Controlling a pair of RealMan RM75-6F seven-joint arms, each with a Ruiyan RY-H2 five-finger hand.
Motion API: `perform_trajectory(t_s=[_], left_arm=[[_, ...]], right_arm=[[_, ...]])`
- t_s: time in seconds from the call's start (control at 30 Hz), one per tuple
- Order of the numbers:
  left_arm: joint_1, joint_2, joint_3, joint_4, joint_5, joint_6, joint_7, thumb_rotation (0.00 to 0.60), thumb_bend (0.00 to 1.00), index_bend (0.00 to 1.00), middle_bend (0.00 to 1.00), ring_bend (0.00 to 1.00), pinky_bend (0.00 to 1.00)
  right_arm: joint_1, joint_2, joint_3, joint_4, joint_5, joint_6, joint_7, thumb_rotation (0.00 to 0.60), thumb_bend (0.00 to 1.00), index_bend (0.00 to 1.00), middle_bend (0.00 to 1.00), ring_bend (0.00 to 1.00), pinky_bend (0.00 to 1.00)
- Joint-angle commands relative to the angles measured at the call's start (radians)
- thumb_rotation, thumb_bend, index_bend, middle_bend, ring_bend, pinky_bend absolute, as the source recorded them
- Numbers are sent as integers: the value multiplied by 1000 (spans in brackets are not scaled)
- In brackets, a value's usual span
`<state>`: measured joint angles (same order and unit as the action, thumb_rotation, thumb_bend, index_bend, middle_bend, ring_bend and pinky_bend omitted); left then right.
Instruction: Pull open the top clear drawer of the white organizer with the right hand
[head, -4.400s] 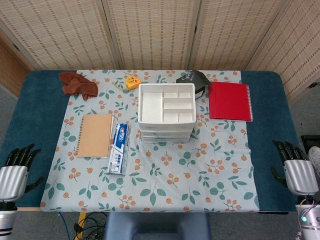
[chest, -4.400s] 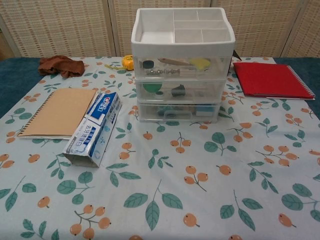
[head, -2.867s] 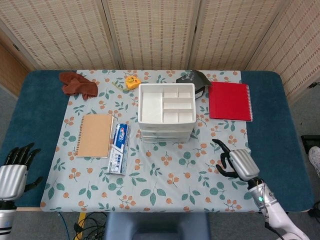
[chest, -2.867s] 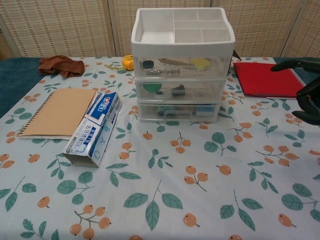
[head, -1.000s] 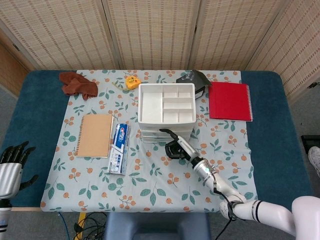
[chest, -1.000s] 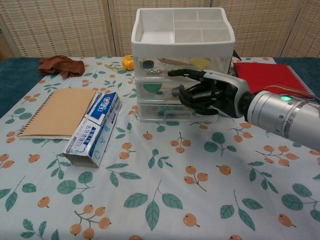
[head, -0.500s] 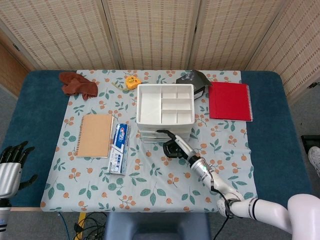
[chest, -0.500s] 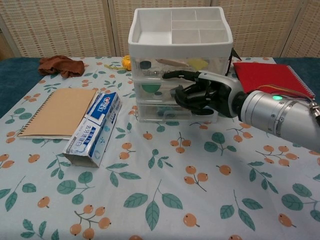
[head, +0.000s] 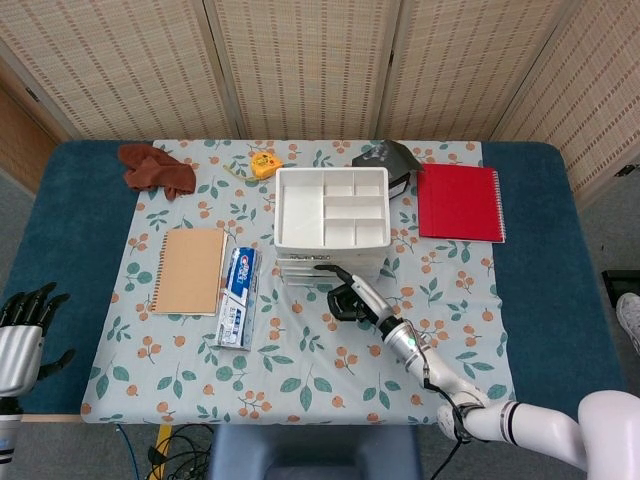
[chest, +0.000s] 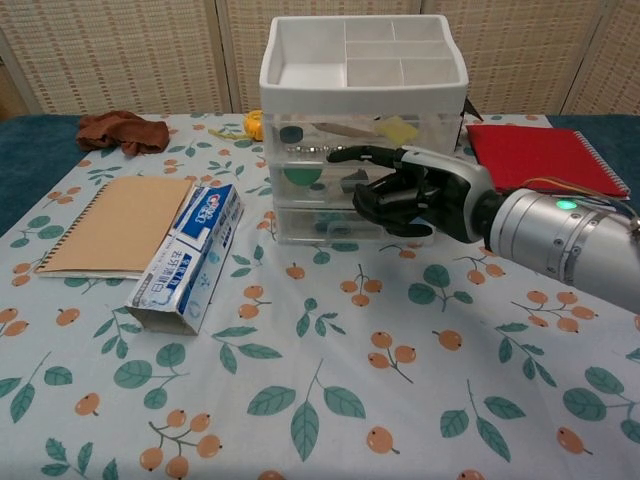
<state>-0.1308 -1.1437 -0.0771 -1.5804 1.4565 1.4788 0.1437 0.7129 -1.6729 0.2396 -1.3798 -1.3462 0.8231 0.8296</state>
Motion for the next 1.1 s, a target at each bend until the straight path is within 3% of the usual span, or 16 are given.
perform_trajectory(t_s=[0.03, 0.8, 0.93, 1.1], left_arm=[[0, 0, 1, 1, 0, 0, 0, 600, 150, 197, 123, 134, 107], [2, -13, 7, 21, 8, -1, -20, 600, 151, 197, 123, 134, 107], [1, -13, 8, 20, 10, 0, -20, 600, 151, 197, 123, 134, 107], [0, -13, 6, 24, 6, -3, -21, 600, 150, 197, 123, 134, 107]], right_arm=[[-5, 4, -4, -9, -4, 7, 2, 600, 659, 269, 790, 883, 987], [-68, 63, -99, -145, -78, 82, -45, 600, 668, 270, 789, 883, 987], [-79, 84, -116, -172, -86, 93, -71, 600, 668, 167, 789, 884, 987], [-87, 123, -139, -206, -98, 94, -109, 600, 668, 110, 789, 883, 987]])
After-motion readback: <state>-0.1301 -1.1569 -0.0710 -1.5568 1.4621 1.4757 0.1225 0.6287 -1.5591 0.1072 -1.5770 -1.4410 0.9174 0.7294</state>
